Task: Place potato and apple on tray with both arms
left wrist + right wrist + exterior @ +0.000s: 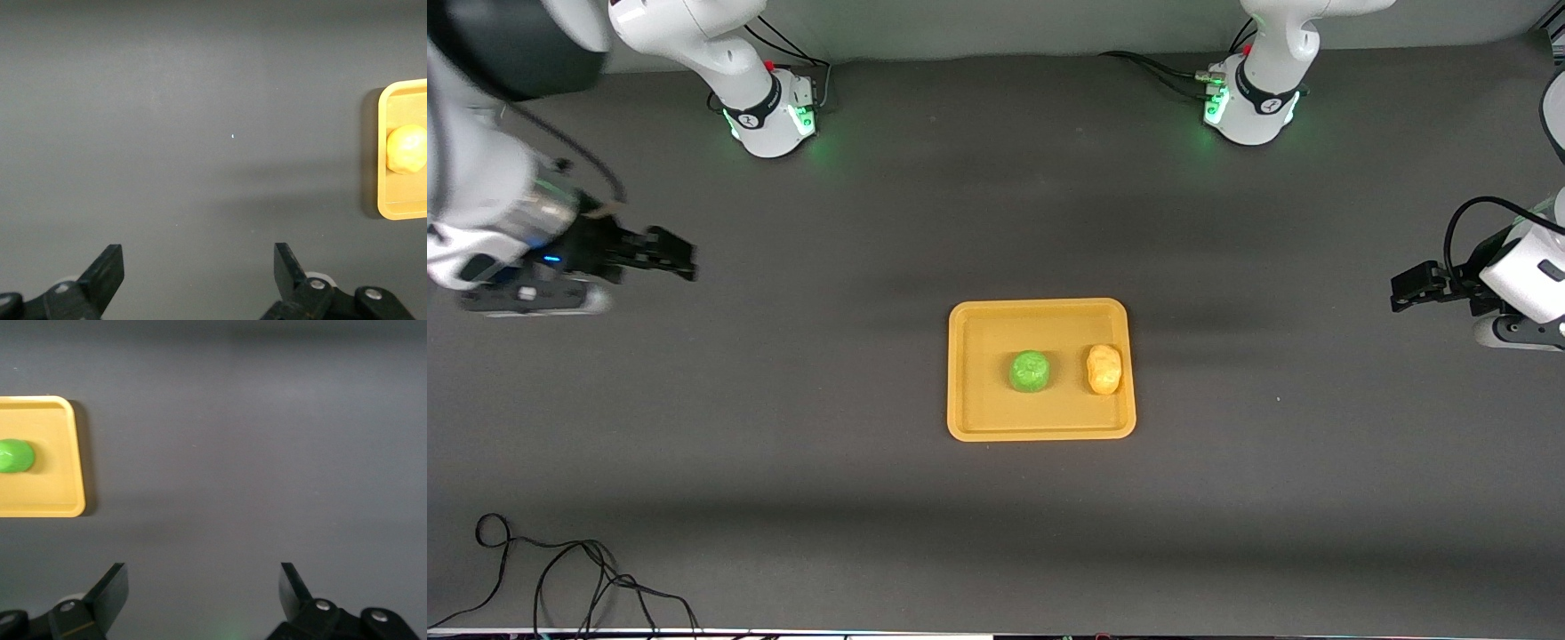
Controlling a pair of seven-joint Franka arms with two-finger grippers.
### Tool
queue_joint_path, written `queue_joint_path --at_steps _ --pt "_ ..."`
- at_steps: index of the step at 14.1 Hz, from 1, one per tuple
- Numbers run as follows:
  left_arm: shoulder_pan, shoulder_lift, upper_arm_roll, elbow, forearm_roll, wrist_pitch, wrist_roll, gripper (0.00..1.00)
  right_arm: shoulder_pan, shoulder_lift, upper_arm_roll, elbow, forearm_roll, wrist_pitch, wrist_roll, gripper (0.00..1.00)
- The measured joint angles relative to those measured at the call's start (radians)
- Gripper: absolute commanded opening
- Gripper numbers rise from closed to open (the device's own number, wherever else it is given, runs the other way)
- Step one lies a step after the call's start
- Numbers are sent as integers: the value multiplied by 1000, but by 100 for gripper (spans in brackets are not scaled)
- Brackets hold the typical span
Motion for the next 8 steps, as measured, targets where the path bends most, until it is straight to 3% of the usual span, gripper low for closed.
queue_joint_path --at_steps 4,8 --pt "1 0 2 0 0 0 0 100 -252 -35 148 -41 -7 5 -71 100" --pt "1 -1 1 1 0 1 0 100 -309 -44 169 -41 -74 7 -137 100"
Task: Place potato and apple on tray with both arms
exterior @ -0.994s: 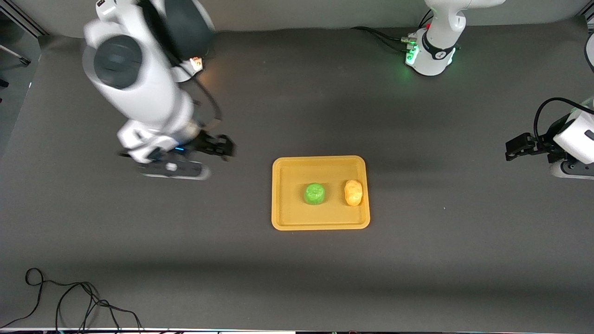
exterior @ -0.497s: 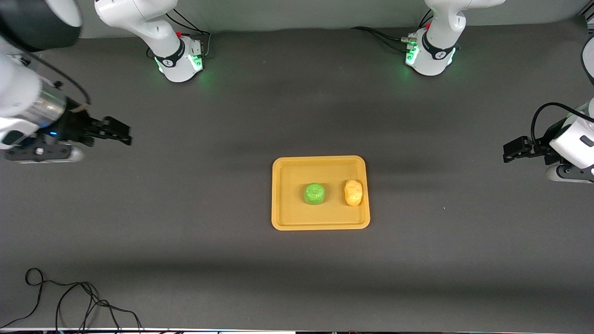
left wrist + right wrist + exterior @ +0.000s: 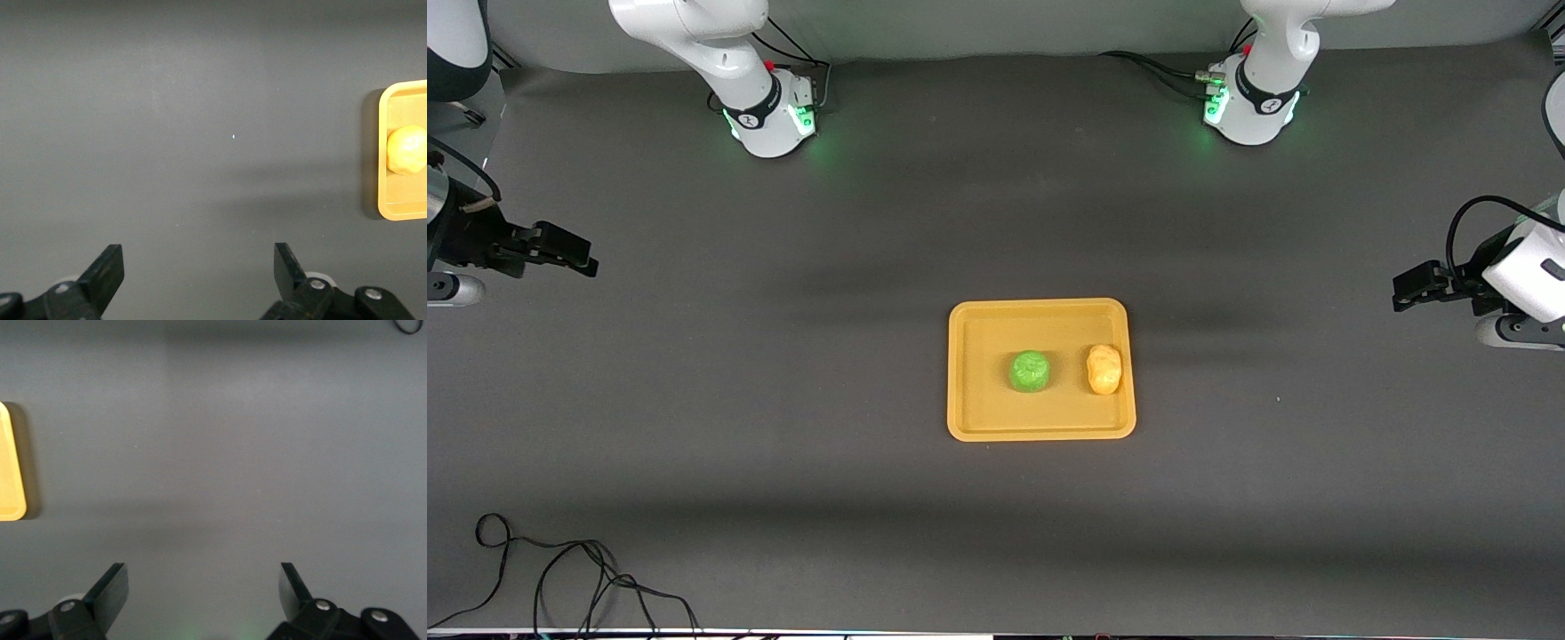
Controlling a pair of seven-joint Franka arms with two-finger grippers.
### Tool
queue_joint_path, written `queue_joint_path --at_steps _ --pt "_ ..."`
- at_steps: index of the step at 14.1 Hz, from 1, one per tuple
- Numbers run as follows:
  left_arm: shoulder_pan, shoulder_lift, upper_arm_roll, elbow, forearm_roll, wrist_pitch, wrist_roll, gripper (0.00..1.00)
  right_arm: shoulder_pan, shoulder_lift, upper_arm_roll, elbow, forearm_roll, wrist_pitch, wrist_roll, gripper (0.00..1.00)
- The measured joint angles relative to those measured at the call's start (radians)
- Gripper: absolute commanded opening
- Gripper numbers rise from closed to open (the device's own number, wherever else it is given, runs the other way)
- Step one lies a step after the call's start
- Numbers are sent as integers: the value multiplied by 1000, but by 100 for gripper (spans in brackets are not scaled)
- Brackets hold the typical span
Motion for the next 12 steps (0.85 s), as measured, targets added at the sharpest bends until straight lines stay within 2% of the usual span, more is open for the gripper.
queue_joint_path --at_steps 12 --pt "0 -1 0 4 -4 6 51 100 -3 -7 -20 -1 9 6 -31 100"
